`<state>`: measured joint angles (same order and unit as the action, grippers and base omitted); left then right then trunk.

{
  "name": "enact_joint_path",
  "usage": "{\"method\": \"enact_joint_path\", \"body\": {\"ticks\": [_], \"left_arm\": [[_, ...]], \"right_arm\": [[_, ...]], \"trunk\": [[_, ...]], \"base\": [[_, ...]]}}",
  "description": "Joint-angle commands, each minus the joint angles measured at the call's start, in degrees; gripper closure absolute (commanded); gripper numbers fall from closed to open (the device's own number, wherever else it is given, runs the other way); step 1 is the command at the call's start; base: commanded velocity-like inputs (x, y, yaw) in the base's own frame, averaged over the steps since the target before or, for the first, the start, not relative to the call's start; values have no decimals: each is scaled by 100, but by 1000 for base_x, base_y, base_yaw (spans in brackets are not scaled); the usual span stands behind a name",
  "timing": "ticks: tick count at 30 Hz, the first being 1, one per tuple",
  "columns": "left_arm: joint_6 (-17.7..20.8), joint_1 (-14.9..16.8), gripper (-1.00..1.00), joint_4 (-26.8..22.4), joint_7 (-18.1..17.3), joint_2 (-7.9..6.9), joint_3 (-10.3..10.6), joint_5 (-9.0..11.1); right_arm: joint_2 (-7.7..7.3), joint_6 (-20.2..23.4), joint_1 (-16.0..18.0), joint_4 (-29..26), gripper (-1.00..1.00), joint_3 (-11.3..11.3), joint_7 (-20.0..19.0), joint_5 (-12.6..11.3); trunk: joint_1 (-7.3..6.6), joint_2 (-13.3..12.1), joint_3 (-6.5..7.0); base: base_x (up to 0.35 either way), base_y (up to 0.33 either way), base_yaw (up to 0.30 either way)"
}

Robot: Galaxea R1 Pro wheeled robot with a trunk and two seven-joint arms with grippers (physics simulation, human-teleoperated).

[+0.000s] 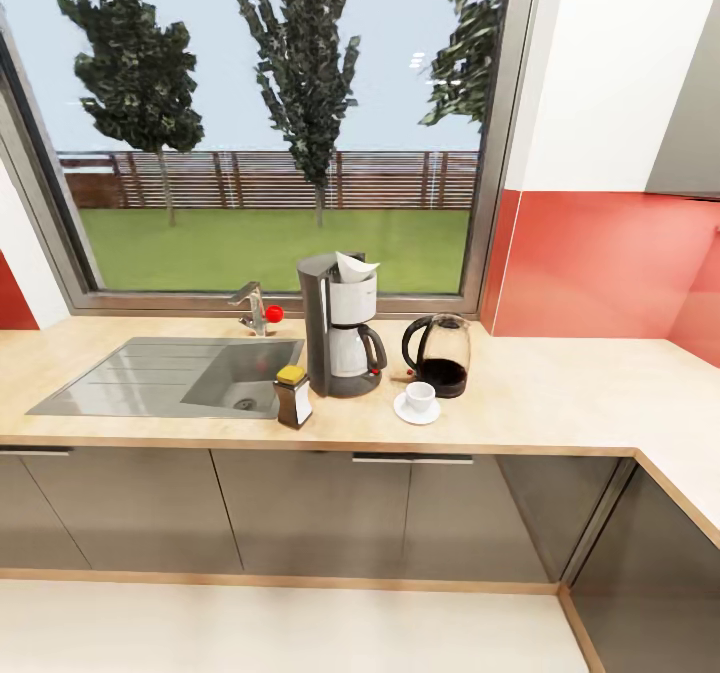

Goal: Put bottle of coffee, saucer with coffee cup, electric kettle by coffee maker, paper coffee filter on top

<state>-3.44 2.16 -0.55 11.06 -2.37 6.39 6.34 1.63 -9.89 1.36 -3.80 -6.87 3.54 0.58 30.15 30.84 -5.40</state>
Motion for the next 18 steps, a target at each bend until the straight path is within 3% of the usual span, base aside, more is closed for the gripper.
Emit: {"method": "enact_joint_path", "body": {"ticks": [1, 18], "left_arm": [[-18, 4, -100, 3, 10, 0, 51, 60], [-17, 4, -100, 2, 10, 0, 46, 60]], "right_arm": [[2, -13, 5, -9, -100, -43, 35, 5], [4, -13, 5, -51, -100, -43, 33, 12]], "trunk": [[2, 9, -11], [2, 9, -11]], "base": [[0, 0, 0], [0, 0, 0]]}}
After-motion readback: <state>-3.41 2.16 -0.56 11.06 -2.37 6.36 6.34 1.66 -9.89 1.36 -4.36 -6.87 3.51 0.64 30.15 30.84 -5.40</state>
